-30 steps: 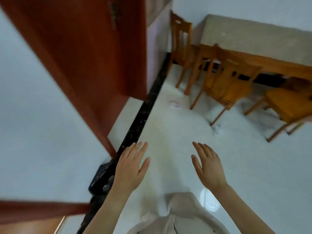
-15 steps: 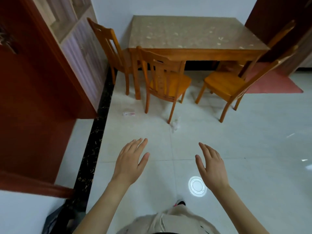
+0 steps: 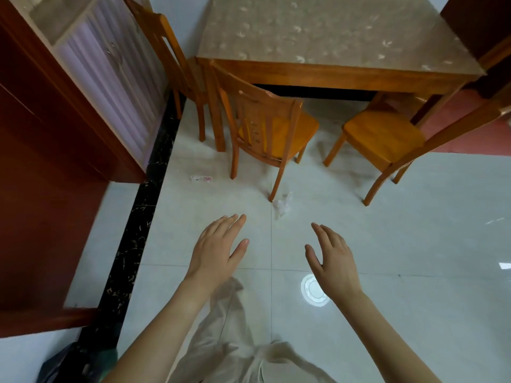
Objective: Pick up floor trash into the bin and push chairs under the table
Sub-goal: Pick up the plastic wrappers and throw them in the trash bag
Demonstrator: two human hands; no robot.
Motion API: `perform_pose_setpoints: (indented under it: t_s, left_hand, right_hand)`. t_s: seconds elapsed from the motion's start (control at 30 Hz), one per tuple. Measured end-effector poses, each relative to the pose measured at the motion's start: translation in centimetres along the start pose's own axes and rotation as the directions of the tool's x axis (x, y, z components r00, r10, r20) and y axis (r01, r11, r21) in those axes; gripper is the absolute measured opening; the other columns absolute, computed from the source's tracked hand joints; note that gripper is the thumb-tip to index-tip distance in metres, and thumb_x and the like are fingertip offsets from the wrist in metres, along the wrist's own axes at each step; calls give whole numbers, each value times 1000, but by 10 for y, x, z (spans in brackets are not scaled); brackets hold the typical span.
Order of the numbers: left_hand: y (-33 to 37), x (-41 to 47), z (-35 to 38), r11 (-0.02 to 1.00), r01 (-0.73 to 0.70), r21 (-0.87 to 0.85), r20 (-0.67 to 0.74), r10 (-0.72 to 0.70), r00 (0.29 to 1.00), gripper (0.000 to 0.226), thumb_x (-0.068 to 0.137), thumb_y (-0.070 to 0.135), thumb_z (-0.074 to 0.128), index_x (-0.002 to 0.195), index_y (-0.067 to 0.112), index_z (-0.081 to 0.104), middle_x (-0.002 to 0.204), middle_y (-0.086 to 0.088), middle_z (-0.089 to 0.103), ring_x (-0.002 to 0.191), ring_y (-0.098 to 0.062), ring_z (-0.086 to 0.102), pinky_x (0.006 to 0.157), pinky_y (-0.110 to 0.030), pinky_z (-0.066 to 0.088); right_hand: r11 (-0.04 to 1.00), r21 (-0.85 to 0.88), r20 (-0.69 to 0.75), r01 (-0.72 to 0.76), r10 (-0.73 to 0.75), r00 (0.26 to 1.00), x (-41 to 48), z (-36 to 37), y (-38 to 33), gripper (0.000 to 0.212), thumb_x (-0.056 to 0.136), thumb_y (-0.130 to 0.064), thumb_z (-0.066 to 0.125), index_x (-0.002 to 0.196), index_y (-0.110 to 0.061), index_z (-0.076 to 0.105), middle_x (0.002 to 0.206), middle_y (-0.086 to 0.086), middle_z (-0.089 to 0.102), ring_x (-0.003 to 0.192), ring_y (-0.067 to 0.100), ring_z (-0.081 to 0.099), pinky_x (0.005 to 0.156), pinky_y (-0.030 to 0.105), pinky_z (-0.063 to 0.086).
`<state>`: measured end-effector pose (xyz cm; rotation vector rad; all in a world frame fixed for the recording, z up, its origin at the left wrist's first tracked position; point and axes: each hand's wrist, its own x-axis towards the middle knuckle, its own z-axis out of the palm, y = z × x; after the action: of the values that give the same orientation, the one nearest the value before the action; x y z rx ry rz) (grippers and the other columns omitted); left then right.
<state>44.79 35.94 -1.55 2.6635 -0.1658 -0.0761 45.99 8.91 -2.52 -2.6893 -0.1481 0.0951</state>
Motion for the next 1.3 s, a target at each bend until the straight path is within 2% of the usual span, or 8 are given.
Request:
perform_pose_setpoints:
  t_s: [0.17, 0.33, 0.57, 0.77, 1.0, 1.17, 1.3]
  left_hand:
    - [-48, 89, -1, 999, -28, 43, 67, 25, 997, 63, 95, 53, 22, 146, 21, 39, 149, 0, 43, 140, -20, 35, 115, -37, 26]
    - [-112, 174, -2, 997, -17, 72, 159, 6, 987, 67, 93, 56, 16, 149, 24, 33, 153, 2, 36, 143, -18, 26, 117, -32, 16]
    - [-185, 263, 47, 998, 15, 59, 192, -26, 981, 64, 93, 53, 23, 146, 22, 39, 150, 0, 42, 140, -19, 32, 116, -35, 22]
    - [-253, 333, 171, 999, 15, 37, 158, -21, 987, 63, 93, 53, 26, 146, 22, 40, 149, 0, 43, 139, -20, 33, 113, -32, 23]
    - [-354, 412, 390, 994, -88, 61, 152, 78, 985, 64, 93, 53, 23, 146, 22, 38, 149, 2, 42, 140, -18, 32, 113, -32, 23]
    - [-430, 450, 531, 984, -154, 90, 132, 141, 981, 62, 93, 53, 26, 145, 23, 40, 148, 3, 44, 138, -18, 35, 112, -33, 28]
    - [-476, 460, 589, 970, -201, 133, 121, 186, 975, 60, 93, 52, 30, 144, 24, 43, 145, 4, 47, 136, -17, 38, 110, -36, 33]
  right_hand:
    - [997, 22, 3, -67, 67, 998, 91, 39, -8, 61, 95, -48, 33, 145, -14, 44, 143, 9, 52, 132, 28, 46, 108, 43, 39]
    - [986, 46, 35, -161, 160, 987, 177, 83, -16, 53, 100, -37, 45, 146, -13, 42, 146, 11, 48, 135, 29, 42, 110, 44, 37]
    - [980, 46, 71, -193, 190, 979, 271, 155, 0, 52, 98, -30, 52, 145, -11, 43, 146, 11, 48, 134, 30, 45, 108, 45, 39]
    - [973, 27, 70, -229, 226, 972, 334, 278, 81, 53, 98, -32, 52, 146, -13, 41, 147, 9, 47, 134, 29, 45, 107, 43, 39]
    - [971, 1, 36, -238, 238, 971, 410, 475, 224, 60, 94, -40, 57, 147, -16, 40, 149, 7, 45, 134, 29, 43, 106, 44, 41]
    - [965, -58, 69, -254, 258, 964, 461, 611, 321, 68, 92, -52, 56, 151, -26, 32, 155, 4, 37, 138, 30, 36, 105, 46, 40]
    - [957, -133, 111, -257, 272, 956, 498, 680, 371, 71, 91, -60, 51, 152, -36, 24, 161, 2, 23, 140, 33, 29, 103, 51, 41]
